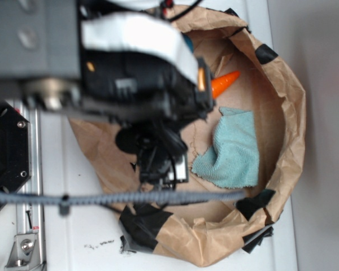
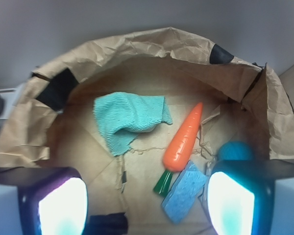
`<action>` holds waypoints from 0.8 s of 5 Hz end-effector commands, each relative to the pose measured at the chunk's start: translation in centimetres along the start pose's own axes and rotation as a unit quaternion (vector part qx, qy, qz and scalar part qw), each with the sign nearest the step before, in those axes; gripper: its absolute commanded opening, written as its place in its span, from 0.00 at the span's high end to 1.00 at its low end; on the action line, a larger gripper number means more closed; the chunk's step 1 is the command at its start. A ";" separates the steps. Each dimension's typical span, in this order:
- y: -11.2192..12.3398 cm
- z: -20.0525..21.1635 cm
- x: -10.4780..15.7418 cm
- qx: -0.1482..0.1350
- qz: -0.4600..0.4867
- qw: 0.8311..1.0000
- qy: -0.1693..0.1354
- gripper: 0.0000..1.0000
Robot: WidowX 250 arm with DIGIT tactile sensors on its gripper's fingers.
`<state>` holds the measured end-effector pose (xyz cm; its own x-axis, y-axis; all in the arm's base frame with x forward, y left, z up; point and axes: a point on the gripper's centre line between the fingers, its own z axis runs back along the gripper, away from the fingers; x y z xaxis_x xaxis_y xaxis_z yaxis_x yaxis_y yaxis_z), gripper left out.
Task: Grab the blue cloth.
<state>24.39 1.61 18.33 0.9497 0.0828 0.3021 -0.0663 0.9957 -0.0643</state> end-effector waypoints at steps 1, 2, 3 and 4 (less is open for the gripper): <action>2.2 -1.4 1.4 -0.044 0.117 0.992 -0.005 0.00; 0.8 -5.8 1.2 -0.042 0.152 0.987 0.007 0.00; -0.8 -10.6 2.0 -0.055 0.171 0.984 -0.001 0.00; -2.5 -13.3 3.8 -0.056 0.147 0.987 -0.020 0.00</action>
<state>31.36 -1.36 5.23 0.8928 0.3821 0.2384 -0.3296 0.9151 -0.2325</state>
